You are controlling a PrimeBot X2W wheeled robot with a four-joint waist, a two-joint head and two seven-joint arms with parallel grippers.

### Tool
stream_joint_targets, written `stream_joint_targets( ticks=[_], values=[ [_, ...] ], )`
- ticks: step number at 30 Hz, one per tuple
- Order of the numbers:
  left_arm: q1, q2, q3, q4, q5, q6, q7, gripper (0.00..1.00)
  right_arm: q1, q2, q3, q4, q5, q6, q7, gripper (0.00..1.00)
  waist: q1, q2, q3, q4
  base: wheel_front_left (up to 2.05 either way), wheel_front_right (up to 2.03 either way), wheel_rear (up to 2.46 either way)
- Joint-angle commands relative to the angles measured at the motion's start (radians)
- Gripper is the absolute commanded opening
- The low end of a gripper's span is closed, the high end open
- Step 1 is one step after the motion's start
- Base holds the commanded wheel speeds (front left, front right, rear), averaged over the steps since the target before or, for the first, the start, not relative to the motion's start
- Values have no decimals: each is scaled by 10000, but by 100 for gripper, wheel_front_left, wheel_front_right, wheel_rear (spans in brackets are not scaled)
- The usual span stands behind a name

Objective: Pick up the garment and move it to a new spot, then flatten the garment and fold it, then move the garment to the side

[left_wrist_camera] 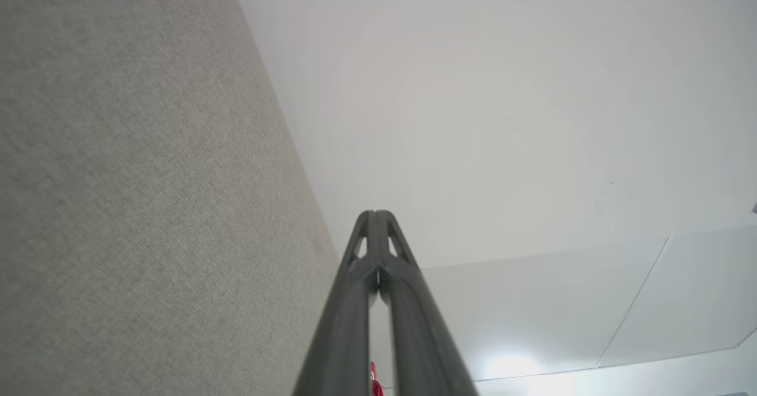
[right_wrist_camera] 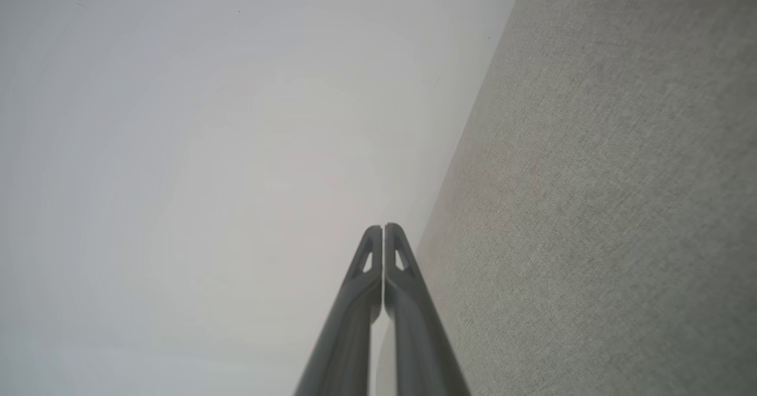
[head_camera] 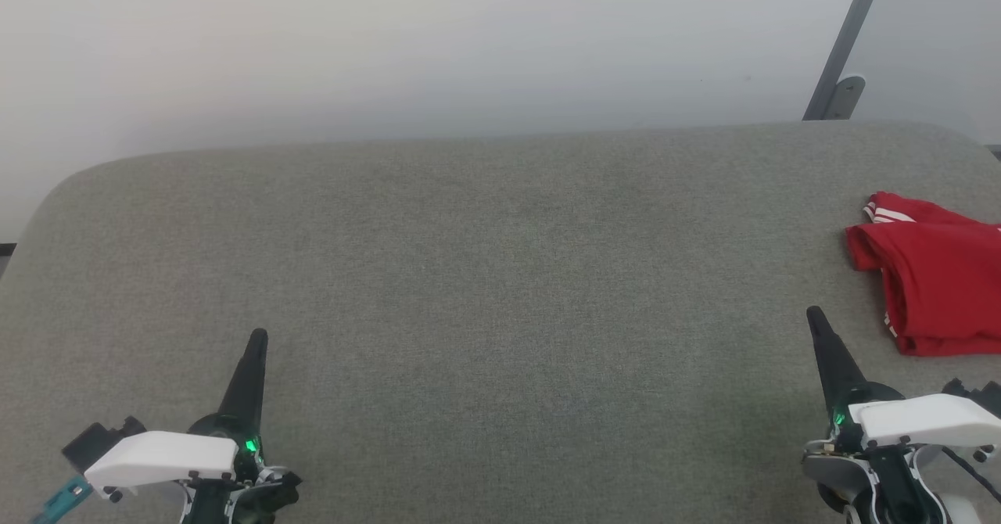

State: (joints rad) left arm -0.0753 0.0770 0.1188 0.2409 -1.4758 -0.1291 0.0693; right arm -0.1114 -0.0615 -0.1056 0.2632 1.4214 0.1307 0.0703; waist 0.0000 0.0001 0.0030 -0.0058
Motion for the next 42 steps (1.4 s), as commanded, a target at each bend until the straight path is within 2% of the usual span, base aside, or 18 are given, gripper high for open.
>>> stream_joint_targets(
  ticks=[1, 24, 42],
  values=[
    [-194, -33, -9, -21, -161, -23, 85, 0, 10, 35, -36, -105, 281, 2, 68, 0, 0, -1, 0, 4, 0, 0, 0],
    [-400, -302, -48, 49, -1405, -28, 488, 0, 56, 139, -105, -215, 1984, 0, 481, 0, 0, -1, 1, 58, 0, 0, 0],
    [-396, -292, -49, 46, -1383, -28, 484, 0, 57, 135, -98, -206, 1932, 0, 474, 0, 0, -1, 1, 58, 0, 0, 0]
  ],
)
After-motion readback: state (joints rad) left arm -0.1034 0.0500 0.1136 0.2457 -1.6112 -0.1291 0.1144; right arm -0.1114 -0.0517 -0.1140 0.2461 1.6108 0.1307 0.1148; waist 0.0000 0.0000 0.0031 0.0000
